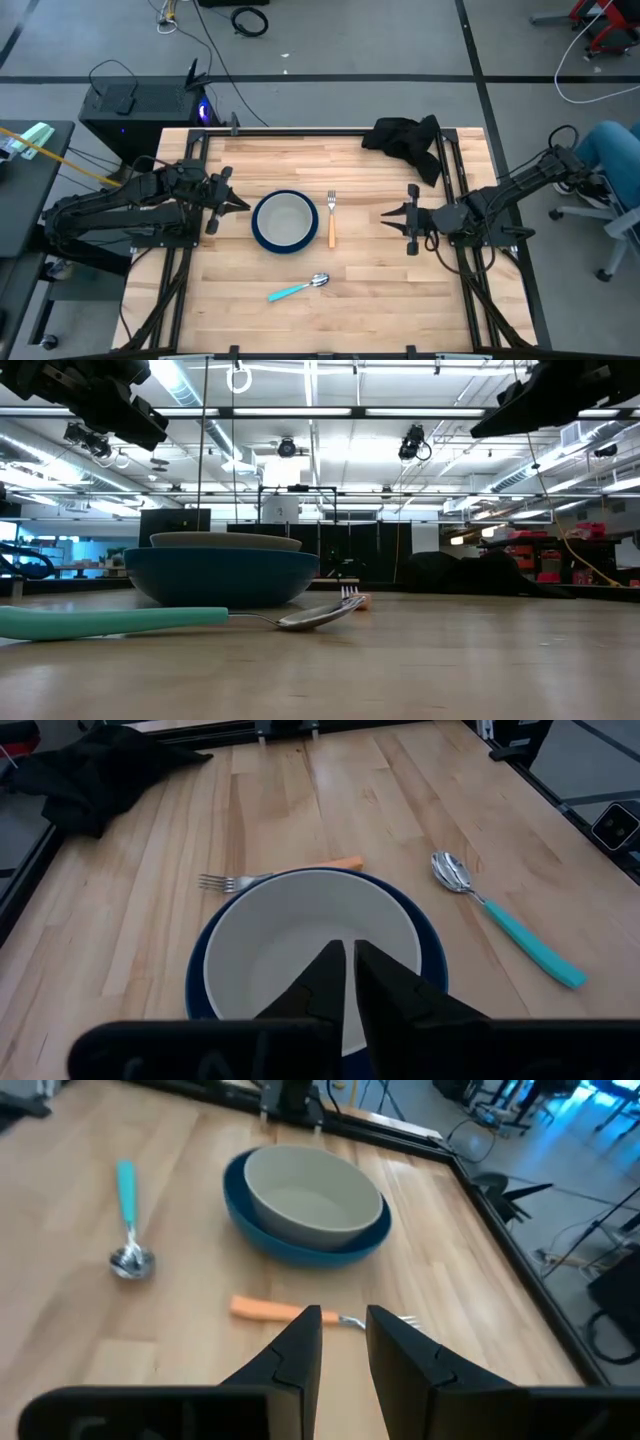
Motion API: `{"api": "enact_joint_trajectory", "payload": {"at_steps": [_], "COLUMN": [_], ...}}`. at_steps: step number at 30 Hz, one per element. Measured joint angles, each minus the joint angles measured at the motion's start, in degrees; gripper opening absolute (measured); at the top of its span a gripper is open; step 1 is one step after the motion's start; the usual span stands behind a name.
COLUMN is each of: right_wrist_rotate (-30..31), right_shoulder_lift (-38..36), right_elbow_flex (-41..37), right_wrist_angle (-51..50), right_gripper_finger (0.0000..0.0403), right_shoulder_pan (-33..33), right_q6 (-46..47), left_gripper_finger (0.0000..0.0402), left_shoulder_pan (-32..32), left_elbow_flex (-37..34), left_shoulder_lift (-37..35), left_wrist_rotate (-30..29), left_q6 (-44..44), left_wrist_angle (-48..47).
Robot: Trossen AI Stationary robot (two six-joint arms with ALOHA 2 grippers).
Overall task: Set table place
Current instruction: Put the blue spoon into the gray bowl on the table
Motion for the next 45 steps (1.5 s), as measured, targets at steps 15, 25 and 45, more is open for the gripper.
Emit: {"api": "enact_joint_trajectory", "payload": {"at_steps": [15,25,45], "right_wrist_rotate": [0.35,0.35,0.35], "right_shoulder_lift": [0.02,0.02,0.02], "right_elbow_flex": [0.02,0.04,0.11], "right_wrist_angle": [-2.36,-2.31,-2.38], "right_gripper_finger": [0.0089,0.0089,0.0089], "right_shoulder_pan": [0.00,0.00,0.00], "right_q6": [2.06,3.18,3.59], "left_gripper_finger": [0.0033,0.0030,0.0033], "left_shoulder_pan": [-0.01,0.00,0.01], "left_elbow_flex": [0.00,0.00,0.00], "left_shoulder_lift": [0.01,0.01,0.01], "left_wrist_rotate": [0.00,0.00,0.00], "left_q6": [-0.01,0.00,-0.01], "left_wrist_angle": [0.00,0.00,0.00]}}
